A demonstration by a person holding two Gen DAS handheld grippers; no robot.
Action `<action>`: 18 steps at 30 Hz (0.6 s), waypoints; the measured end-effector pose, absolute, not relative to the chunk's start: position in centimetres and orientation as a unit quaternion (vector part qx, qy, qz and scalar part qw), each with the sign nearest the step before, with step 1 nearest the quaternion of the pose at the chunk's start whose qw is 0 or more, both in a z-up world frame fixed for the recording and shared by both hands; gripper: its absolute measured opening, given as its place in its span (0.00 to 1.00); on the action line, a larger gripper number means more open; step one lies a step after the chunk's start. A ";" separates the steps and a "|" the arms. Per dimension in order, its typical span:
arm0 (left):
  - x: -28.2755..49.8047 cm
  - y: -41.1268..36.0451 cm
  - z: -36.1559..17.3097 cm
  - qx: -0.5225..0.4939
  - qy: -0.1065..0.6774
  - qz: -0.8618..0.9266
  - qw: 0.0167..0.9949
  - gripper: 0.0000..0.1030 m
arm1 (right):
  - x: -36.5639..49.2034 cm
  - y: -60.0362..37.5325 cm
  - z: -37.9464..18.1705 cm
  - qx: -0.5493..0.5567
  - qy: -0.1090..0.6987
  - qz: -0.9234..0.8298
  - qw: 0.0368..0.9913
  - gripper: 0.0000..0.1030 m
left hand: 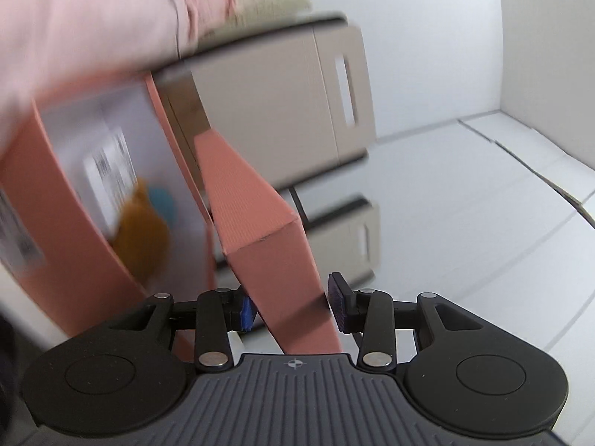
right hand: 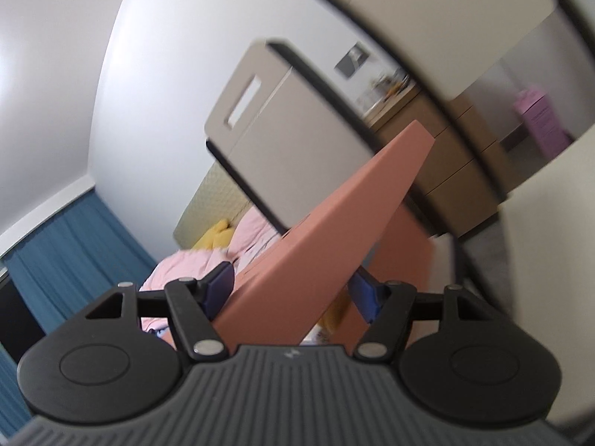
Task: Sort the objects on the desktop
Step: 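Carry the lid over the box with both grippers and lower it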
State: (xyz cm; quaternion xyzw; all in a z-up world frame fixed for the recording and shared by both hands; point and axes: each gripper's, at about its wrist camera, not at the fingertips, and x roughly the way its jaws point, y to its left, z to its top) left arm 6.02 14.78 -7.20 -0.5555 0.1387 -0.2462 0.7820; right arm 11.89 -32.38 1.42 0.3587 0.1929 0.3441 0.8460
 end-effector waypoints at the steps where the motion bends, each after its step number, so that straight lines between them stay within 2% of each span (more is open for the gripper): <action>1: 6.2 15.6 -7.1 -0.556 0.130 -0.239 0.785 0.42 | 13.3 -31.3 1.0 0.363 0.198 0.351 0.840 0.66; 8: 8.2 18.7 -7.1 -0.527 0.117 -0.171 0.824 0.42 | 20.5 -25.6 -1.4 0.359 0.223 0.390 0.818 0.66; 16: 10.2 20.2 -9.2 -0.551 0.139 -0.162 0.807 0.42 | 22.5 -24.5 -5.5 0.393 0.231 0.371 0.809 0.66; 17: 9.9 20.3 -9.2 -0.549 0.138 -0.156 0.810 0.43 | 22.4 -24.5 -5.8 0.400 0.231 0.366 0.808 0.66; 18: 9.7 20.3 -9.1 -0.545 0.137 -0.151 0.813 0.50 | 22.2 -24.4 -5.9 0.402 0.228 0.363 0.809 0.66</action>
